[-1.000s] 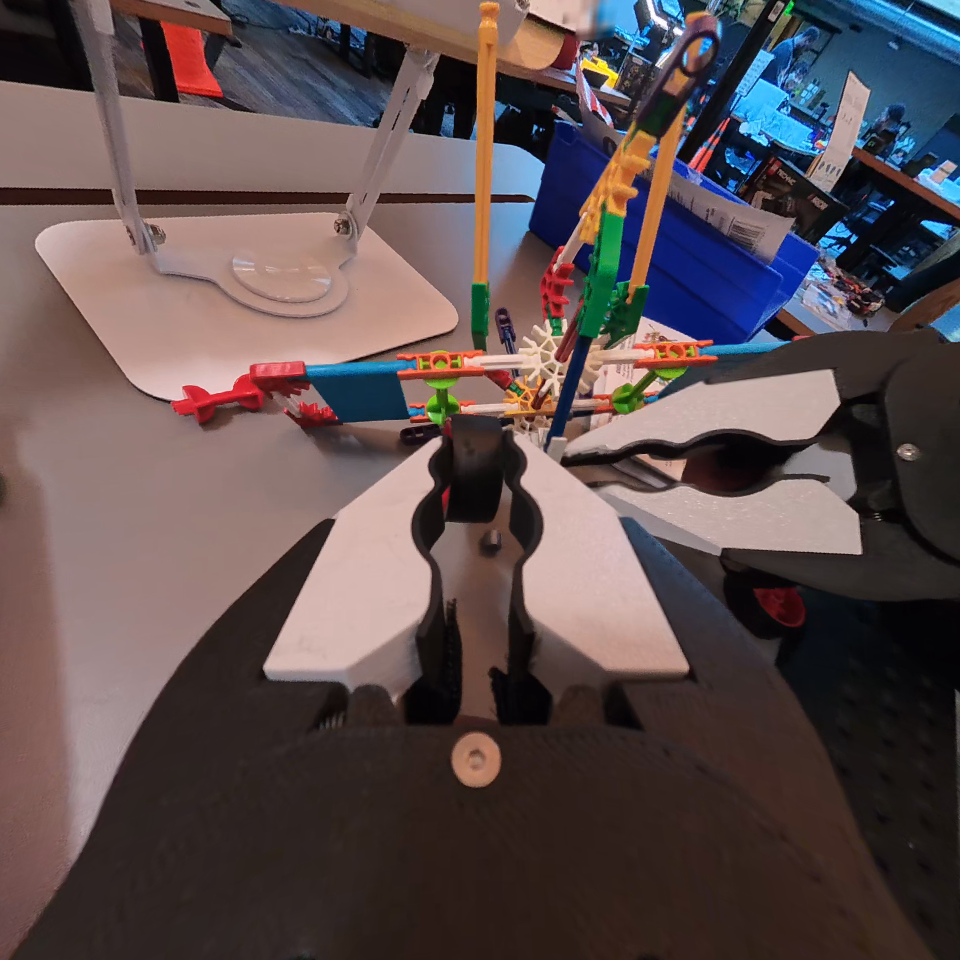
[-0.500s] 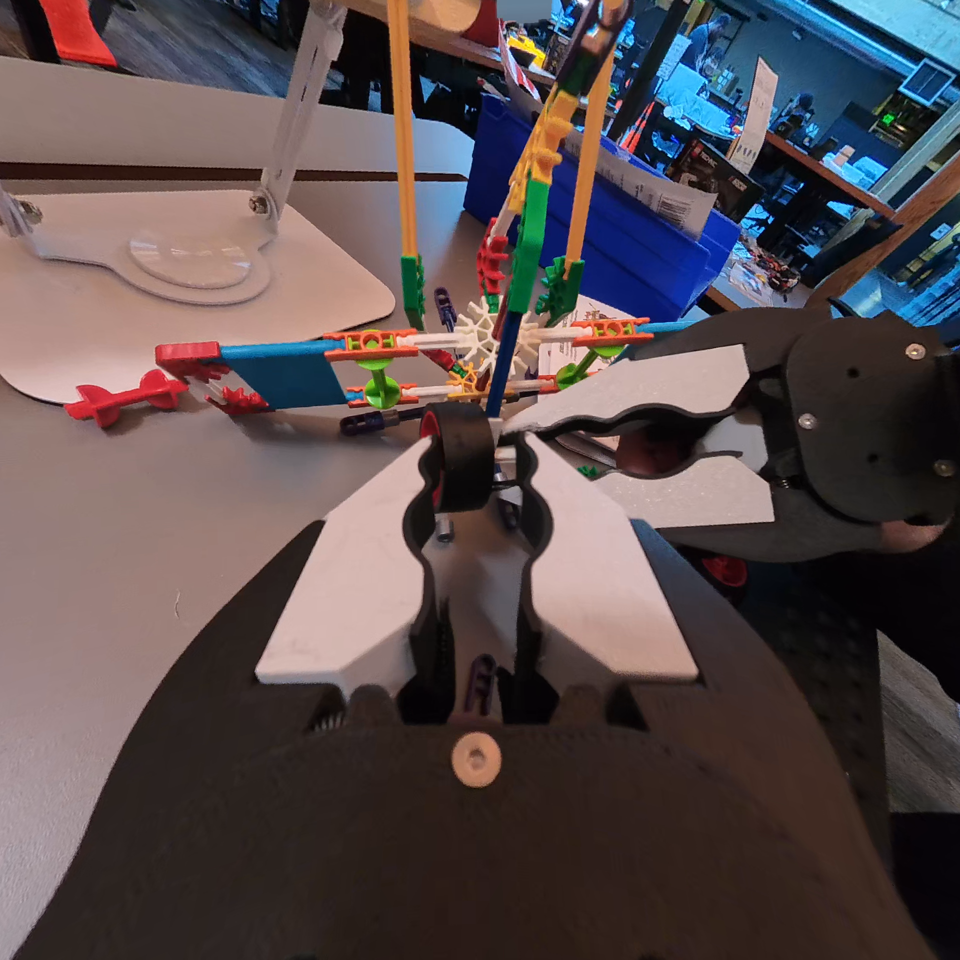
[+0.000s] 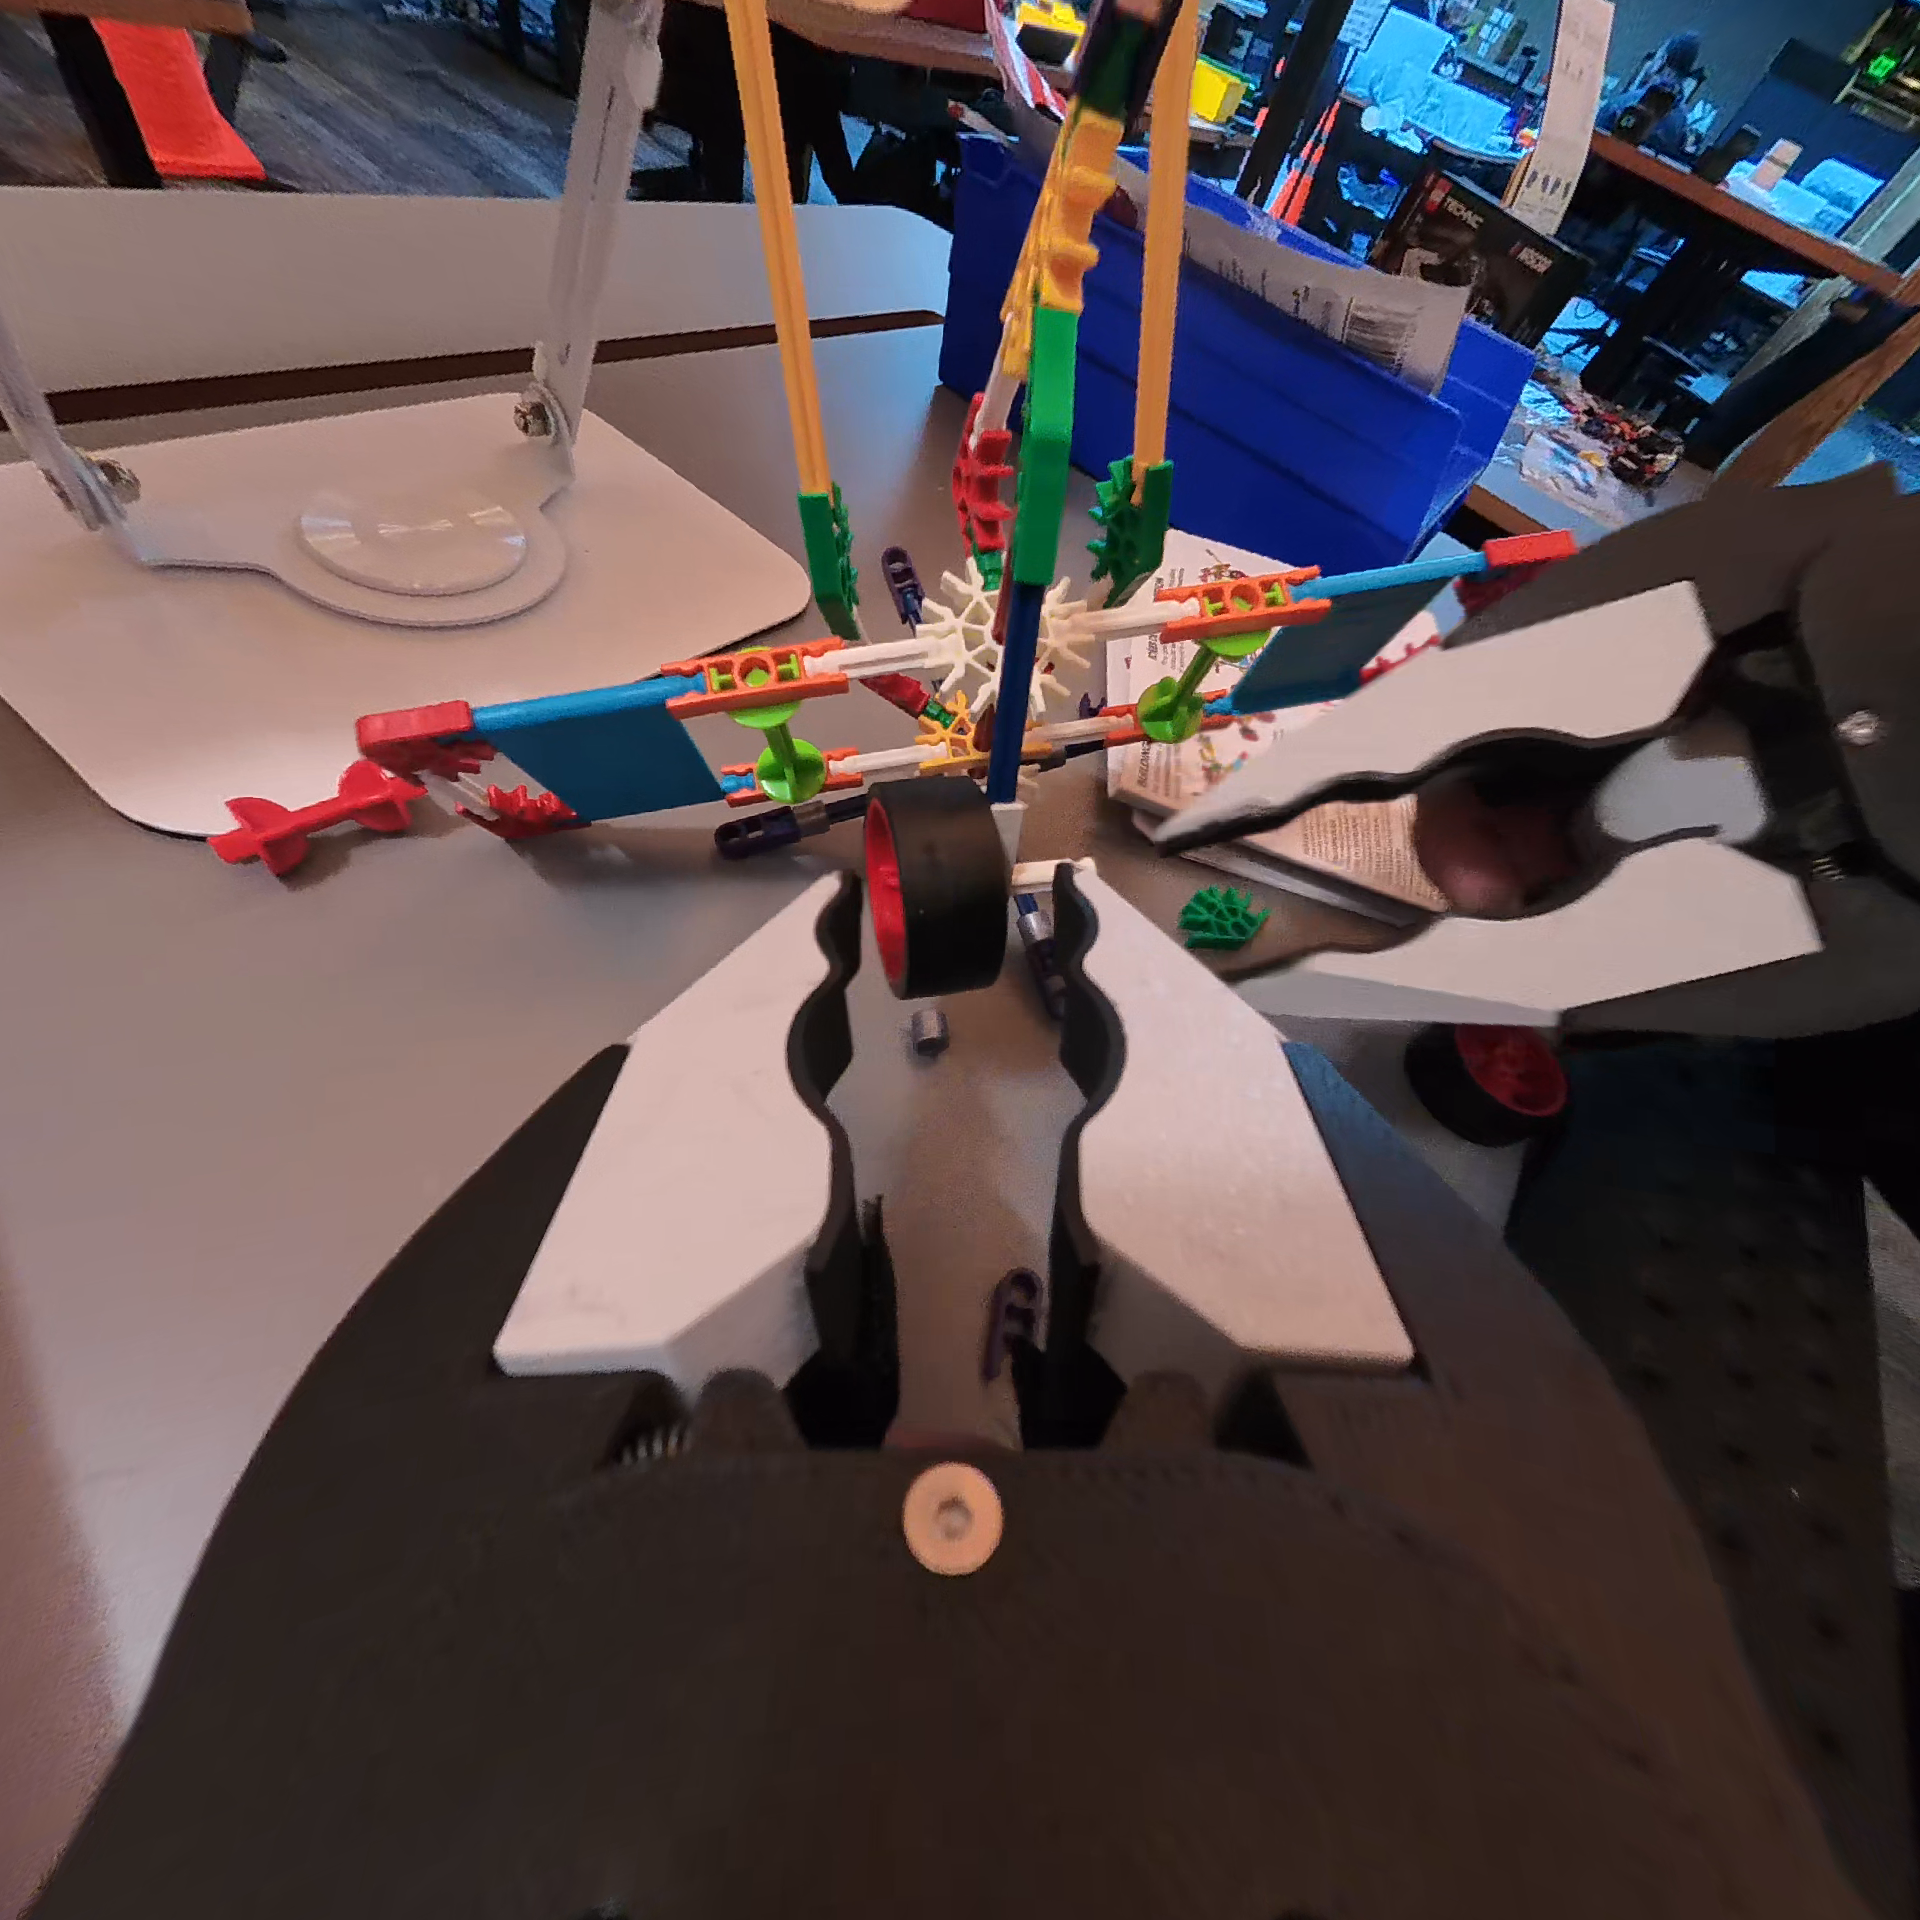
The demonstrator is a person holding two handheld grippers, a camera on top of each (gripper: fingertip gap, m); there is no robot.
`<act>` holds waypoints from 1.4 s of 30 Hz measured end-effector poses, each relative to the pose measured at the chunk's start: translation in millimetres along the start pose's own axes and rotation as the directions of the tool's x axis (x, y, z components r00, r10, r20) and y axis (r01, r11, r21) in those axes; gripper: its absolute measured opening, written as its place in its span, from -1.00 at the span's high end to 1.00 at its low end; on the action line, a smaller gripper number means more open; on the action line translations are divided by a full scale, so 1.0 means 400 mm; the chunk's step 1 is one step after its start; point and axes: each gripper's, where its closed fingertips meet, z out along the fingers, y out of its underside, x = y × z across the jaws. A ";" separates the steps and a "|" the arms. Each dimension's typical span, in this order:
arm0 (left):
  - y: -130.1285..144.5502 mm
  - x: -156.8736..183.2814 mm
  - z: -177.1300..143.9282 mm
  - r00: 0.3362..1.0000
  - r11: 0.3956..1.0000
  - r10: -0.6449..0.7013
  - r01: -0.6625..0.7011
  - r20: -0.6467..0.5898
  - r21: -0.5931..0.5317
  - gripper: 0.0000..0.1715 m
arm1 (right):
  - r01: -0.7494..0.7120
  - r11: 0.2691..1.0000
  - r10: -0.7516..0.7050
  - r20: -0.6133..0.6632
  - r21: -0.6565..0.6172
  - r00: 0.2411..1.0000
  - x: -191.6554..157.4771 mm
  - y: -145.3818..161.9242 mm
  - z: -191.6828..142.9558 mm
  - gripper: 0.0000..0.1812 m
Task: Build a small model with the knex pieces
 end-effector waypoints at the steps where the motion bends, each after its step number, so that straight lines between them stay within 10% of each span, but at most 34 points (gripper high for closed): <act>1: -0.002 -0.006 -0.007 1.000 1.000 0.005 -0.005 0.014 0.002 0.59 | -0.011 1.000 0.011 0.041 -0.013 0.999 -0.014 0.016 -0.024 0.64; 10: -0.024 0.001 -0.095 0.985 0.988 0.133 -0.141 0.109 0.062 0.52 | -0.094 0.965 0.157 0.251 -0.246 0.955 -0.124 0.243 -0.208 0.39; 23: 0.101 0.295 0.012 0.795 0.799 0.587 -0.599 -0.153 -0.050 0.52 | -0.196 0.963 0.240 0.256 -0.185 0.936 -0.132 0.233 -0.170 0.54; 27: 0.112 0.327 0.039 0.865 0.878 0.442 -0.471 -0.239 -0.083 0.53 | 0.013 0.989 -0.012 0.010 -0.146 1.000 -0.090 0.168 -0.172 0.54; 33: 0.073 0.332 0.028 0.923 0.973 0.201 -0.228 -0.327 -0.045 0.62 | 0.378 0.917 -0.398 -0.262 -0.127 0.879 -0.098 0.061 -0.179 0.54; 42: -0.003 0.364 -0.079 0.796 0.996 -0.037 0.080 -0.604 0.046 0.80 | 0.279 0.917 -0.221 -0.220 0.285 0.950 -0.126 -0.042 -0.238 0.41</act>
